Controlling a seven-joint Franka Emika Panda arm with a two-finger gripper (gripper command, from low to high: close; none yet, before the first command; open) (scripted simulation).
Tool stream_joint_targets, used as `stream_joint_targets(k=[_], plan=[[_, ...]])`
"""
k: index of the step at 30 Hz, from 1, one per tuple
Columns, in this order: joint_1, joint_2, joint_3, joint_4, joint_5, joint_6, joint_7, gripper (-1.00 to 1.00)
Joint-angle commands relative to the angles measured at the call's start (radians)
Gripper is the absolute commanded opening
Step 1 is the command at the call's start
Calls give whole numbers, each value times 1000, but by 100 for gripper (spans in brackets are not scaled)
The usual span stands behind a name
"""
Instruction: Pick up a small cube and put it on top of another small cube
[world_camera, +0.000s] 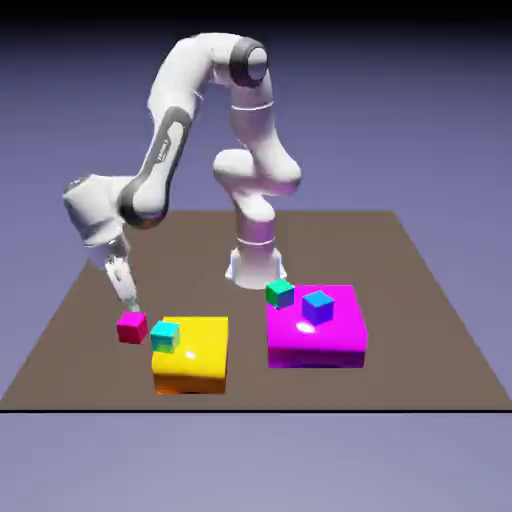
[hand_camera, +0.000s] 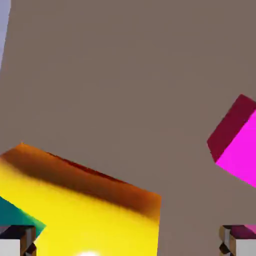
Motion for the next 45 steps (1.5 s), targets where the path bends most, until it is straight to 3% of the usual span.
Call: stream_joint_targets(k=[1,5,9,10,14,17,22,36,43,44,45], plan=[[-27,36,-11,22,22,-39,13,0],[-133,181,-56,112,109,-193,64,0],[-129,292,-3,76,210,-73,3,0],[-129,292,-3,76,210,-73,3,-100],[-140,191,-59,118,115,-203,67,-100],[-151,162,41,227,124,-229,75,-100],[-15,84,220,278,24,-320,60,-100],[489,-124,619,207,-345,-579,-7,-100],[513,-101,604,19,-350,-405,-18,-100],[513,-101,604,19,-350,-405,-18,100],[513,-101,604,19,-350,-405,-18,100]])
